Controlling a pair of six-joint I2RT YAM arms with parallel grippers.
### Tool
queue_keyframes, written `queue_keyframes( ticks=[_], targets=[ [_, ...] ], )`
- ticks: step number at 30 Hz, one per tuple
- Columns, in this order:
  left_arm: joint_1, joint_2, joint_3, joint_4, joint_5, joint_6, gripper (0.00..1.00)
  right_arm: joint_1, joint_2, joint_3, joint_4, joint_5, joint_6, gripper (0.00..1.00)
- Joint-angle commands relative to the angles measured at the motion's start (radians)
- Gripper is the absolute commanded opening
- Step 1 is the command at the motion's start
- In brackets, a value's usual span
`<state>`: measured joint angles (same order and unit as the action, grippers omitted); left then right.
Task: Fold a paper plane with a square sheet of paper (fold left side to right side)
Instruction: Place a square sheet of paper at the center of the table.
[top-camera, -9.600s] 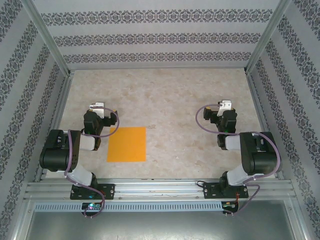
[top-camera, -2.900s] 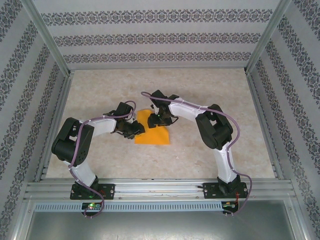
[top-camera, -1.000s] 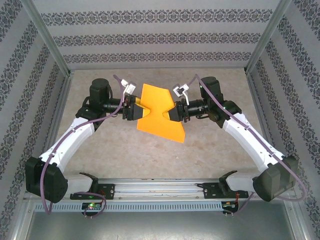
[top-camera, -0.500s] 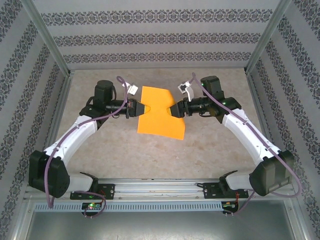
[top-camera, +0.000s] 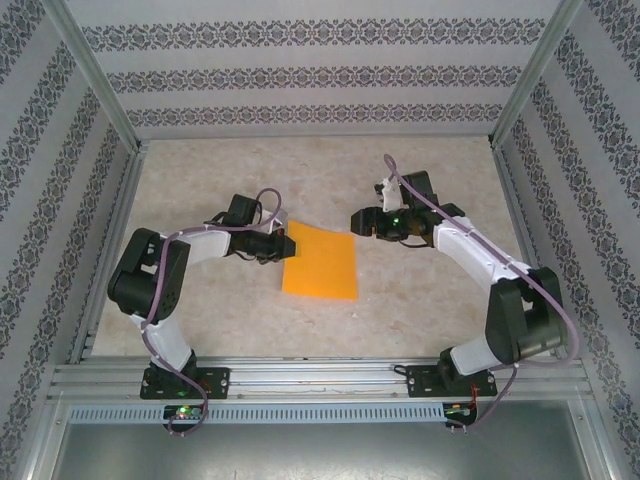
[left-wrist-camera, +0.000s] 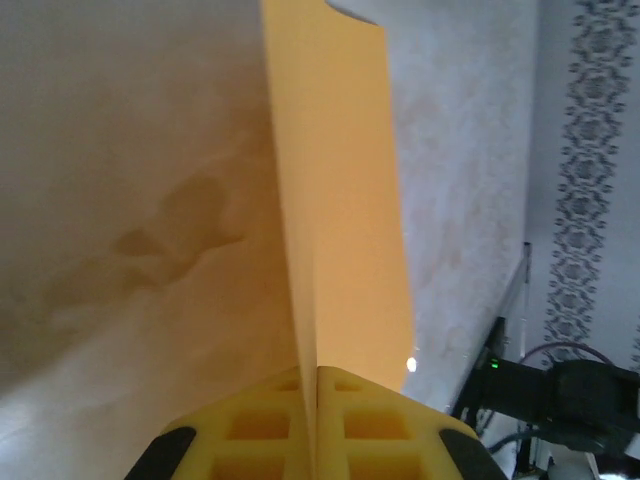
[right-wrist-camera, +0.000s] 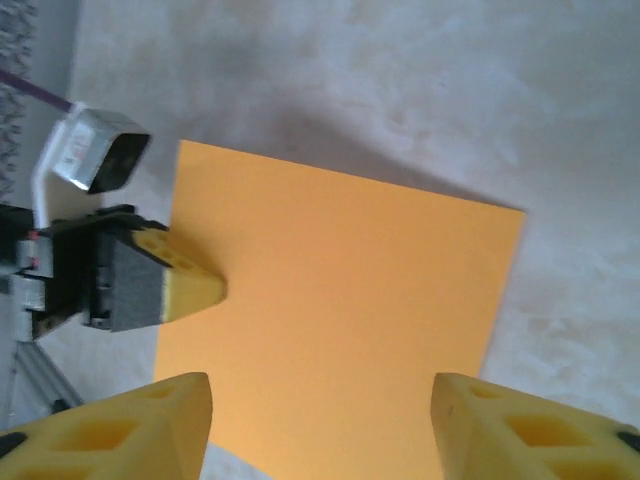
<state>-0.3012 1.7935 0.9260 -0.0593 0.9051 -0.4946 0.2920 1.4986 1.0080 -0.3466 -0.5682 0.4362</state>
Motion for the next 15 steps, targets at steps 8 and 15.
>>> queue_keyframes(
  ticks=[8, 15],
  targets=[
    [-0.009, 0.028, 0.021, -0.107, -0.116, 0.020, 0.00, 0.073, 0.221, -0.036, 0.137, -0.003, 0.170, 0.10],
    [-0.009, 0.022, 0.024, -0.123, -0.116, 0.019, 0.01, 0.097, 0.317, -0.022, 0.113, 0.022, 0.162, 0.00]
  ],
)
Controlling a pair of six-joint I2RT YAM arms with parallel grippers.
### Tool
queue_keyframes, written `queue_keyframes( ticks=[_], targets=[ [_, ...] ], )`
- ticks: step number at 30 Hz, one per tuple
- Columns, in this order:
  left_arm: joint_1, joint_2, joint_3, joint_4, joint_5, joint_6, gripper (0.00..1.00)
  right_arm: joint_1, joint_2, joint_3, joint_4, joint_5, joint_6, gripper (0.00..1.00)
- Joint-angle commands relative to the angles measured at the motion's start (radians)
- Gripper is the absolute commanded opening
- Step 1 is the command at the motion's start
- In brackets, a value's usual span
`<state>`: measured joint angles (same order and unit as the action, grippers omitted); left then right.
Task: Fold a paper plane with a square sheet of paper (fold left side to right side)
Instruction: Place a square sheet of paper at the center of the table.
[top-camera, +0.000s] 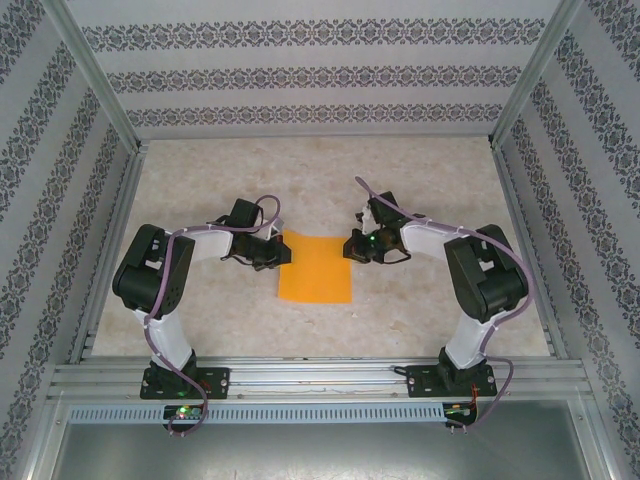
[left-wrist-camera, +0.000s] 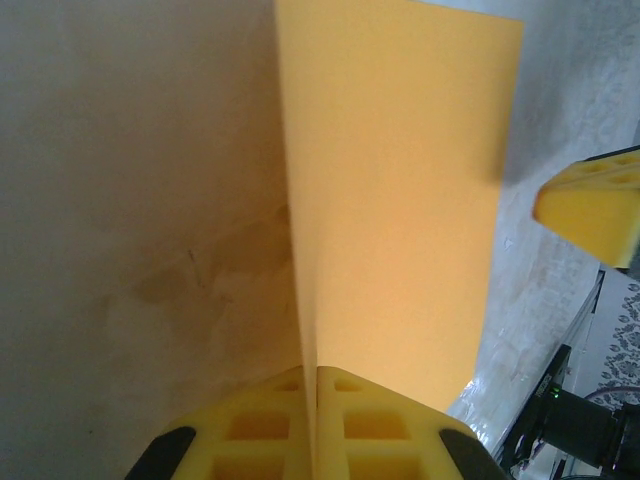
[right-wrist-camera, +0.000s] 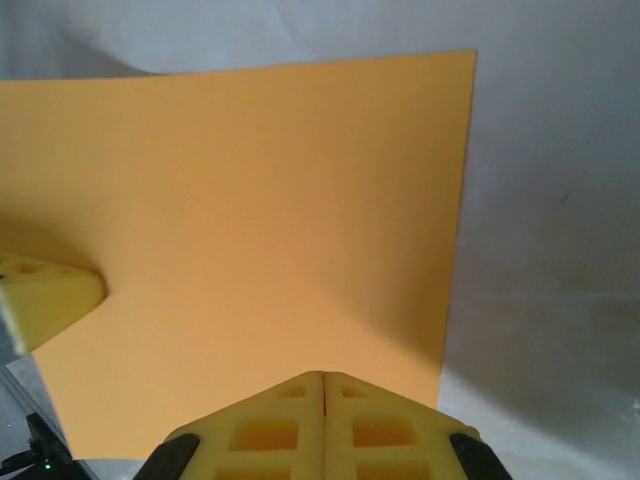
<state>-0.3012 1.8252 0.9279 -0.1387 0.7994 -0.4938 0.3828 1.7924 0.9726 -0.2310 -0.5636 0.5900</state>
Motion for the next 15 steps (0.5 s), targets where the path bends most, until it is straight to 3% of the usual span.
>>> queue_keyframes(
  ticks=[1, 8, 15],
  targets=[
    [-0.009, -0.012, 0.023, -0.045, -0.010, 0.016, 0.02, 0.008, 0.030, 0.013, -0.010, 0.024, 0.006, 0.00],
    [-0.009, -0.036, 0.022, -0.030, 0.018, -0.017, 0.13, 0.019, 0.069, 0.028, -0.105, 0.094, -0.054, 0.00],
    [-0.023, -0.085, 0.020, 0.070, 0.075, -0.119, 0.34, 0.019, 0.086, 0.031, -0.126, 0.114, -0.079, 0.00]
  ],
)
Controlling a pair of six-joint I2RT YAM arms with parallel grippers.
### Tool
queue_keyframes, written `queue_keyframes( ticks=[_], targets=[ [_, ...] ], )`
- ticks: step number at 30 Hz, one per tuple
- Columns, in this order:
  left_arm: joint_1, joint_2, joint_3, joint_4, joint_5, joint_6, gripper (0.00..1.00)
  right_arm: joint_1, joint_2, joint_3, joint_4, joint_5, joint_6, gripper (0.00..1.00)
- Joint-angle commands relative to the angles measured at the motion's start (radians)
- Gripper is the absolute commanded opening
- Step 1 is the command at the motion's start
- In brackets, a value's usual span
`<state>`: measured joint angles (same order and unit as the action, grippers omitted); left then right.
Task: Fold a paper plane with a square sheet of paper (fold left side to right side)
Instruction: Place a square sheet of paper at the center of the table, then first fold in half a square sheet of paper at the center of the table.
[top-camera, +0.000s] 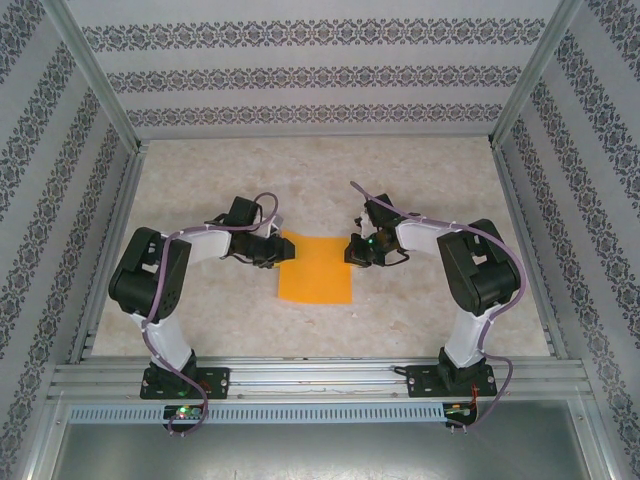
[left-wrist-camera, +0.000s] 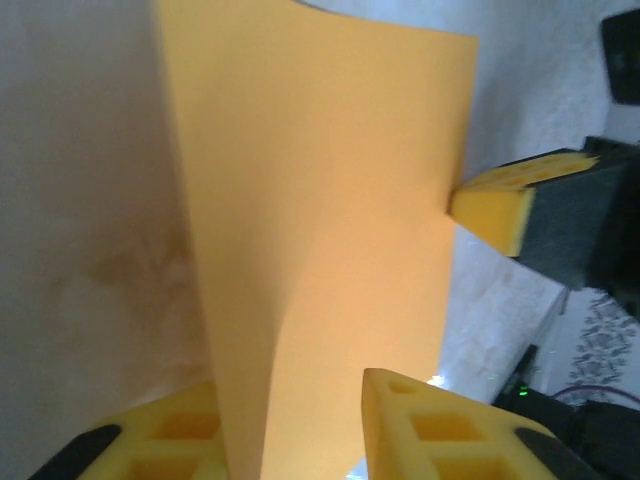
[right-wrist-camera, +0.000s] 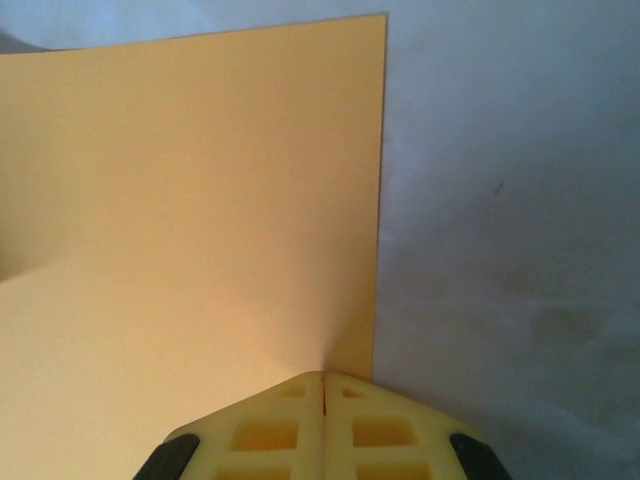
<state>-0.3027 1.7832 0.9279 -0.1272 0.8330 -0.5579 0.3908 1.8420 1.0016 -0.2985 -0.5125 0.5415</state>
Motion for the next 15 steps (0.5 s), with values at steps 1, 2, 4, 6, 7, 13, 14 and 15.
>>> queue_keyframes(
  ticks=[1, 2, 4, 6, 7, 13, 14, 15],
  targets=[
    [-0.026, -0.047, 0.025, 0.067, 0.046, -0.065, 0.36, 0.011, 0.038, 0.003, -0.058, 0.064, -0.032, 0.00],
    [-0.032, -0.050, 0.030, 0.076, 0.050, -0.074, 0.39, 0.012, 0.038, 0.004, -0.059, 0.064, -0.033, 0.00],
    [-0.047, -0.049, 0.044, 0.090, 0.061, -0.090, 0.43, 0.013, 0.041, 0.004, -0.060, 0.067, -0.034, 0.01],
    [-0.066, -0.039, 0.060, 0.107, 0.069, -0.106, 0.46, 0.013, 0.042, 0.006, -0.059, 0.066, -0.035, 0.01],
    [-0.076, -0.033, 0.065, 0.112, 0.071, -0.111, 0.47, 0.014, 0.041, 0.005, -0.059, 0.066, -0.035, 0.01],
    [-0.123, 0.027, 0.110, 0.159, 0.076, -0.142, 0.51, 0.014, 0.033, 0.001, -0.042, 0.047, -0.032, 0.02],
    [-0.130, 0.038, 0.117, 0.169, 0.079, -0.148, 0.51, 0.014, 0.030, -0.001, -0.035, 0.040, -0.032, 0.02],
    [-0.135, 0.049, 0.123, 0.177, 0.078, -0.152, 0.51, 0.014, 0.029, -0.001, -0.029, 0.035, -0.029, 0.01]
  ],
)
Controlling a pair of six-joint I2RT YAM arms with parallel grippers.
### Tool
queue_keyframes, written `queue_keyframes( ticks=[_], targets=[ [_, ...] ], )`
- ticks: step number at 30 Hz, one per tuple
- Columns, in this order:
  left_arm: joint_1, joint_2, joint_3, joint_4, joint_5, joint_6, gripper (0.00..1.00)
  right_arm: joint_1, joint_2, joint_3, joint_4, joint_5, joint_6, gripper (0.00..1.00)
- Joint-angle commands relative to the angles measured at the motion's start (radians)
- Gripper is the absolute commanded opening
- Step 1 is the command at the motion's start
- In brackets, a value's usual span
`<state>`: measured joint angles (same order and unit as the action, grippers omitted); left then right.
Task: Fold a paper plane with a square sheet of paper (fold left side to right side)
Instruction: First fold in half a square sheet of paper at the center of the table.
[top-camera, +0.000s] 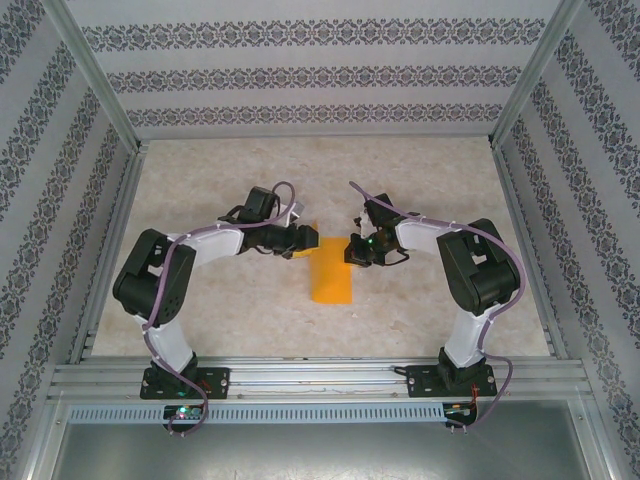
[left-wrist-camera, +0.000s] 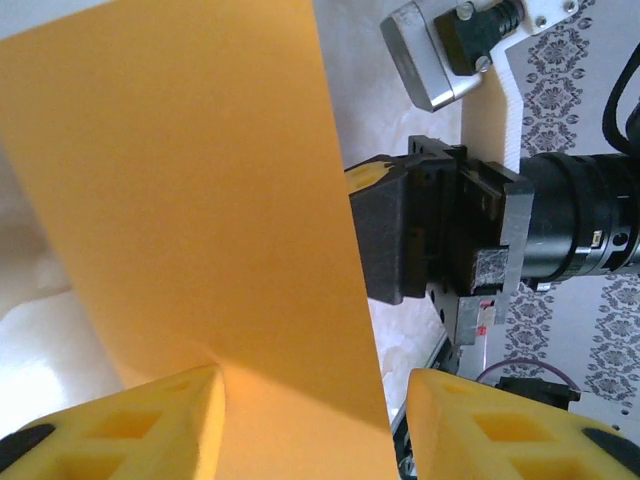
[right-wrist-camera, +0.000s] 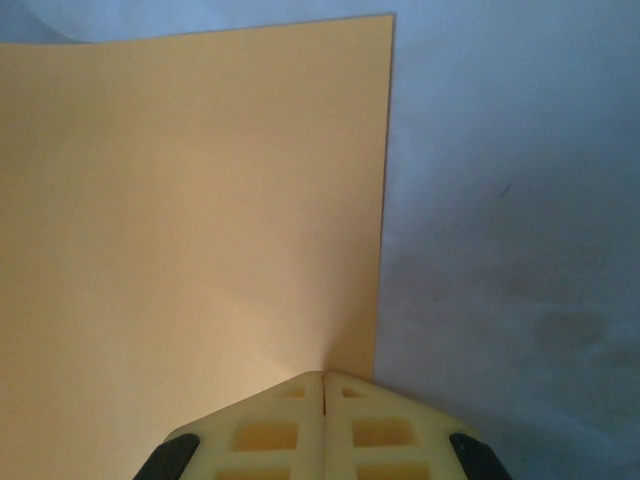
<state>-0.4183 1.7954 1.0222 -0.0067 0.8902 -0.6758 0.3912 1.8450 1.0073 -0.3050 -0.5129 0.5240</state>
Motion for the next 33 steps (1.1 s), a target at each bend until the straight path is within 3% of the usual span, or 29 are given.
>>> queue_keyframes(
  ticks=[1, 7, 12, 16, 22, 27, 33],
  targets=[
    [-0.024, 0.048, 0.035, 0.060, 0.021, -0.036, 0.51, 0.014, 0.025, -0.006, -0.018, 0.029, -0.010, 0.01],
    [-0.037, 0.091, 0.052, 0.058, 0.004, -0.030, 0.46, 0.011, 0.006, -0.014, 0.024, -0.003, 0.011, 0.00],
    [-0.045, 0.108, 0.063, 0.011, -0.023, 0.000, 0.20, 0.001, -0.025, -0.031, 0.073, -0.028, 0.039, 0.00],
    [-0.052, 0.118, 0.067, -0.020, -0.034, 0.022, 0.06, -0.016, -0.072, -0.051, 0.117, -0.047, 0.060, 0.00],
    [-0.058, 0.125, 0.073, -0.044, -0.037, 0.037, 0.00, -0.085, -0.197, -0.103, 0.109, -0.051, 0.046, 0.26],
    [-0.060, 0.130, 0.074, -0.049, -0.036, 0.038, 0.00, -0.123, -0.258, -0.155, 0.147, -0.187, 0.040, 0.45],
    [-0.063, 0.131, 0.073, -0.046, -0.039, 0.033, 0.00, -0.096, -0.221, -0.210, 0.306, -0.317, 0.134, 0.52]
  ],
)
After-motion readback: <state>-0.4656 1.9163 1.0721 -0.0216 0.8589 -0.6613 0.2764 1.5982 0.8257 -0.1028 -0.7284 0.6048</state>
